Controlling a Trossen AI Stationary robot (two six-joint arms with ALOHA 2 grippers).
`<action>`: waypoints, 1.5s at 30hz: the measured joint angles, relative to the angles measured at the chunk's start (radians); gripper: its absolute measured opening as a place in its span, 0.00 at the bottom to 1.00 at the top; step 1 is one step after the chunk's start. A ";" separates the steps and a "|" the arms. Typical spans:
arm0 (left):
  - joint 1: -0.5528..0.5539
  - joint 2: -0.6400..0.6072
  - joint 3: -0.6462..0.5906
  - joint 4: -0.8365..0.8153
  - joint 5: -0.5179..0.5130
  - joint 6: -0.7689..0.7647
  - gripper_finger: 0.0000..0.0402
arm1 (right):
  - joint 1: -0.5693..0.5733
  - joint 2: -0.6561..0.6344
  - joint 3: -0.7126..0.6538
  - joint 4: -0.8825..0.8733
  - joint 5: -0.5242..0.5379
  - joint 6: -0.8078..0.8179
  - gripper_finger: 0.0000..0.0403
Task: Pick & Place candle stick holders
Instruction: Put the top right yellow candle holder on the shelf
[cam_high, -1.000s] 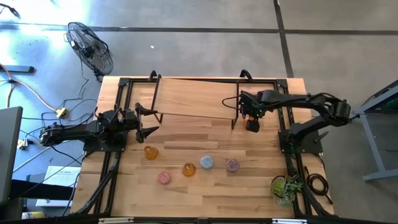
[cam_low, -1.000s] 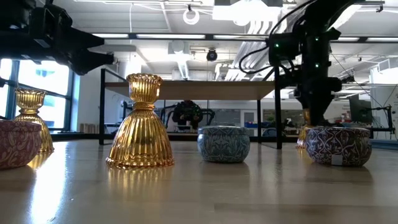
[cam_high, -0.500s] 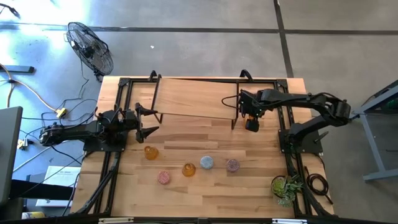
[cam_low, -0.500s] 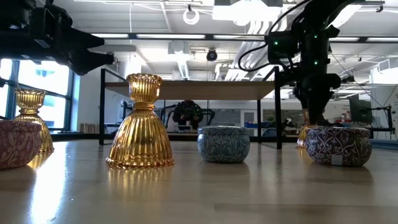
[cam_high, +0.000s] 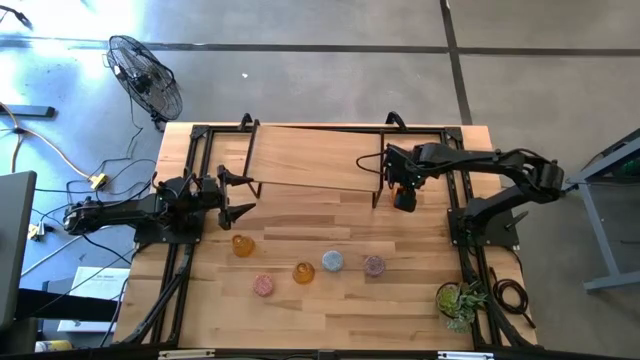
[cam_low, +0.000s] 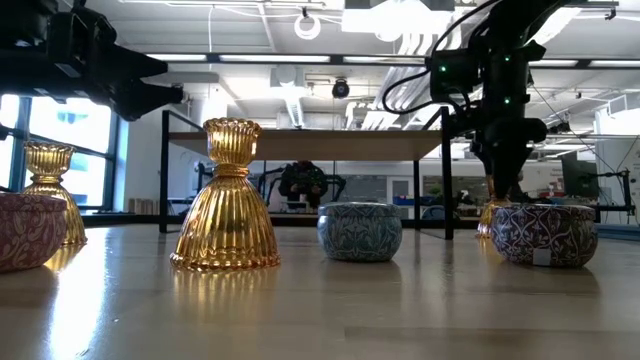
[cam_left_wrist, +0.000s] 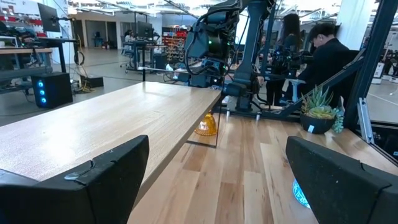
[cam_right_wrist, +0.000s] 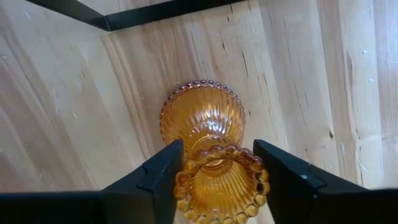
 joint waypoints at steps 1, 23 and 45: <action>0.000 0.000 0.000 0.000 0.000 0.000 0.93 | 0.000 0.000 0.000 0.000 0.000 0.000 0.42; 0.000 0.000 0.000 -0.008 0.000 -0.001 0.93 | 0.001 -0.046 0.033 -0.112 0.009 0.052 0.40; 0.000 0.000 0.000 -0.007 0.000 -0.001 0.93 | 0.123 -0.114 0.654 -0.565 0.201 0.155 0.40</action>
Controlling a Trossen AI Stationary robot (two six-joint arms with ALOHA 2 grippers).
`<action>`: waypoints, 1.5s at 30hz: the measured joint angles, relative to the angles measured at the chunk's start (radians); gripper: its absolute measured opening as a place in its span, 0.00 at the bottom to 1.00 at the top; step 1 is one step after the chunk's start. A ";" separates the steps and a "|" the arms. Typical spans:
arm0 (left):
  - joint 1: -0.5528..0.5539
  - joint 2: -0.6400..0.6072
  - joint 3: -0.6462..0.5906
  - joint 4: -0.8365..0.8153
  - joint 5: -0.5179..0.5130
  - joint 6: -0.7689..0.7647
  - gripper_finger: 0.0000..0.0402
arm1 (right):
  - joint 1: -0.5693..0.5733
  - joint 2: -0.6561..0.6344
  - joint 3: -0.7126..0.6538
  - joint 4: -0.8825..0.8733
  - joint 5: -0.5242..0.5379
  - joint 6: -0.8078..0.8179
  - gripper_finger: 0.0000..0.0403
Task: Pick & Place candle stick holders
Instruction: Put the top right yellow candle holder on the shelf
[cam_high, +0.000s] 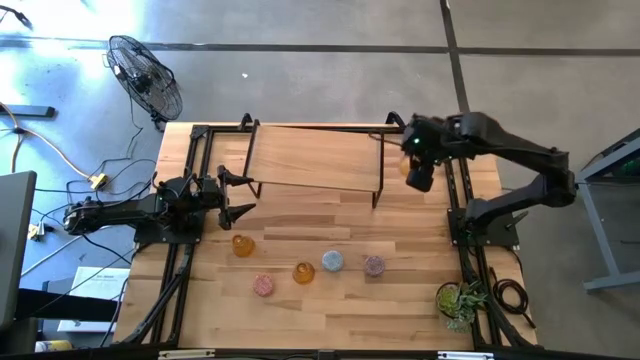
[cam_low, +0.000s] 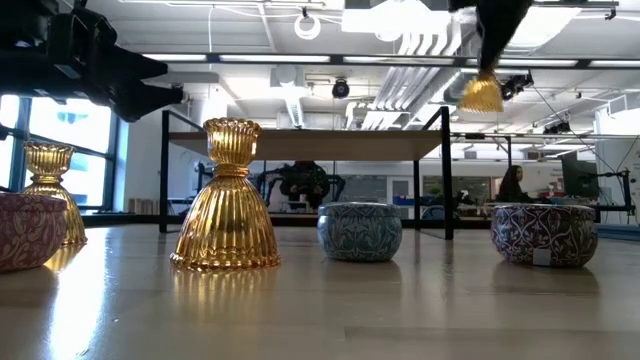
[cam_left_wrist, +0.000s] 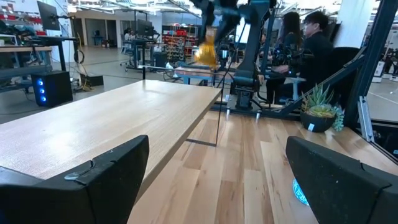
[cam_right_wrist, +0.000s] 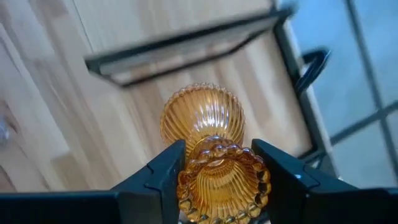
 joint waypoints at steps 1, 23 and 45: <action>0.000 0.000 0.000 0.000 0.000 0.000 0.93 | 0.002 0.000 0.026 0.003 0.015 -0.004 0.40; 0.000 0.000 0.000 -0.001 0.028 0.001 0.93 | -0.094 0.325 0.423 0.085 -0.099 -0.239 0.40; 0.000 0.000 0.000 -0.061 0.026 0.028 0.93 | -0.184 0.639 0.588 -0.031 -0.225 -0.276 0.40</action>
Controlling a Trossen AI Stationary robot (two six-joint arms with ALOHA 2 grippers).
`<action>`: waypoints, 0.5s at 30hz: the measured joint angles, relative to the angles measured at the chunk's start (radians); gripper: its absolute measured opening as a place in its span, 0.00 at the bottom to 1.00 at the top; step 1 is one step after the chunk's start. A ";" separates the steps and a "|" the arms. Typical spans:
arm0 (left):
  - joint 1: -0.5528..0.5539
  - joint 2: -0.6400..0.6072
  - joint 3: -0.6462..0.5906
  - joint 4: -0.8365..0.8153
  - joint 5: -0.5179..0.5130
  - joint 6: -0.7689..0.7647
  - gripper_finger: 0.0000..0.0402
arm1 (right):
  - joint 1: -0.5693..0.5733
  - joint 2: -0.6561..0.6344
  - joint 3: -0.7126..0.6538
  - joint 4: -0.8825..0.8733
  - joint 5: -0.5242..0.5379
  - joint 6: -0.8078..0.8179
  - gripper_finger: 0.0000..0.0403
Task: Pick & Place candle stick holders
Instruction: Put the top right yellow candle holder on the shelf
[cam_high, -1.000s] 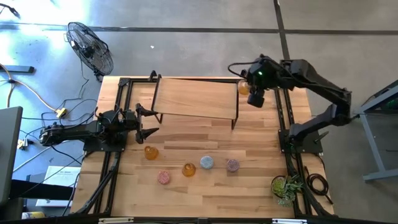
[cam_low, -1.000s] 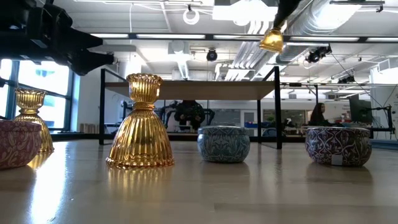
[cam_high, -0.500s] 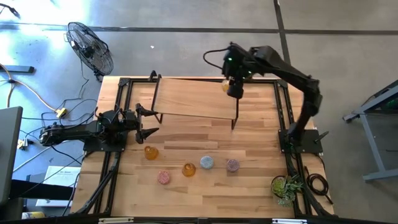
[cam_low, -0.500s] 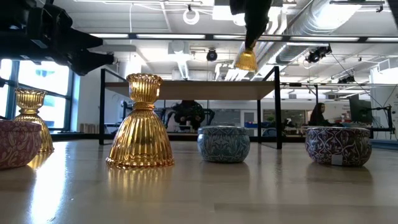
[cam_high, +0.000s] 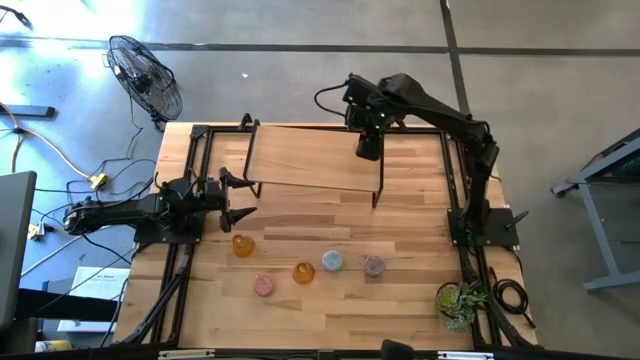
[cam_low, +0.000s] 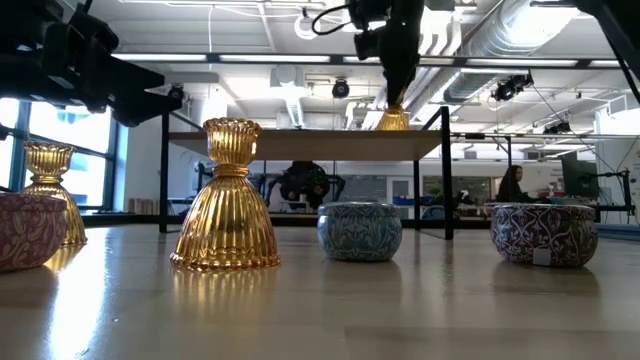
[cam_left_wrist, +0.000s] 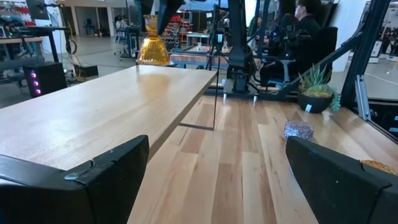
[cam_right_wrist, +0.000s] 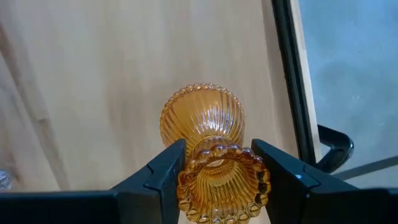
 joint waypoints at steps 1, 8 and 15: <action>0.000 0.000 0.000 0.000 0.000 0.000 0.93 | 0.000 0.001 0.000 0.006 0.015 0.005 0.41; 0.000 0.000 0.000 -0.031 0.000 0.000 0.93 | -0.010 0.001 0.000 0.018 -0.007 0.015 0.42; 0.000 0.000 0.000 -0.045 0.001 0.000 0.93 | -0.017 0.001 -0.007 0.018 -0.025 0.022 0.42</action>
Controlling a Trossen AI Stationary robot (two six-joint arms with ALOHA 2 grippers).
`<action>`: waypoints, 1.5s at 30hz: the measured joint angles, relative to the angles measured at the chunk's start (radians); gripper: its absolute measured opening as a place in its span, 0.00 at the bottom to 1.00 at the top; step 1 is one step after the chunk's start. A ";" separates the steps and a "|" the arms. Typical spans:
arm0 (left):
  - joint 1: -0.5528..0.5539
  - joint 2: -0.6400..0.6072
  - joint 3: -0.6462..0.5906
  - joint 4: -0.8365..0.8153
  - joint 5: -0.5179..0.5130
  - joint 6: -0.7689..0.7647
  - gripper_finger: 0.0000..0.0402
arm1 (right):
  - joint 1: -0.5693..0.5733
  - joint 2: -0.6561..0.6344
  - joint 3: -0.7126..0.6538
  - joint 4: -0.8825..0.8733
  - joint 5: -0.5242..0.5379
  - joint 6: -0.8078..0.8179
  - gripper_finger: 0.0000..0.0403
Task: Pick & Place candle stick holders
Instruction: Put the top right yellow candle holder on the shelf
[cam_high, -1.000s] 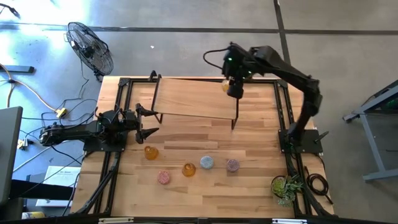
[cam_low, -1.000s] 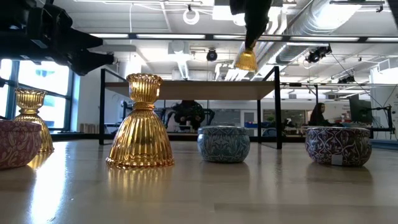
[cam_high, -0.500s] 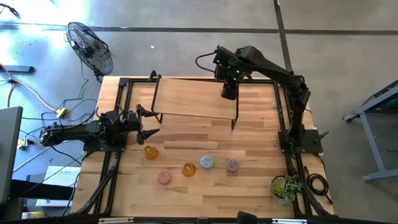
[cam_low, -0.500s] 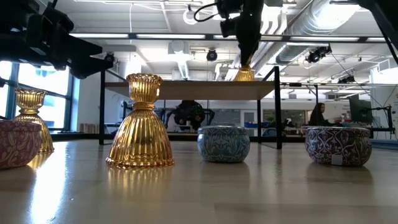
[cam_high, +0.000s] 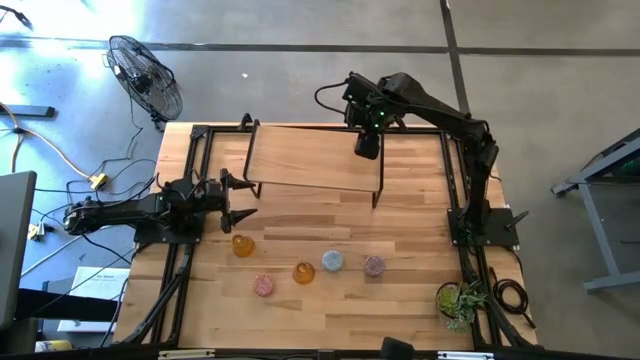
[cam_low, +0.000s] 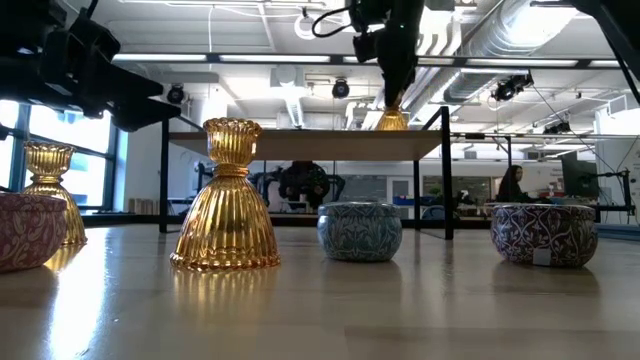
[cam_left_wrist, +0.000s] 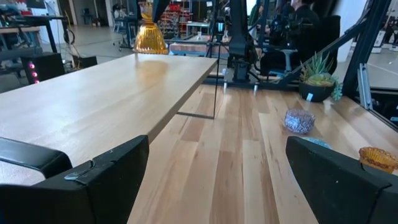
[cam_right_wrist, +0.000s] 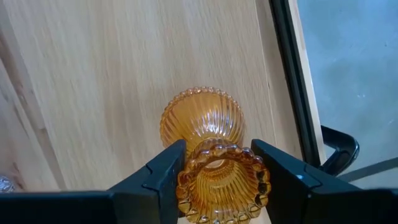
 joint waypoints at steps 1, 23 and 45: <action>0.000 0.000 0.000 0.000 0.000 0.000 0.93 | 0.000 0.000 0.000 0.000 -0.001 0.004 0.42; 0.000 0.000 0.000 0.001 0.089 0.000 0.93 | -0.002 0.000 0.000 0.000 -0.001 0.047 0.43; 0.000 0.000 0.000 0.001 0.091 0.000 0.93 | -0.002 0.000 0.000 0.000 0.001 0.072 0.43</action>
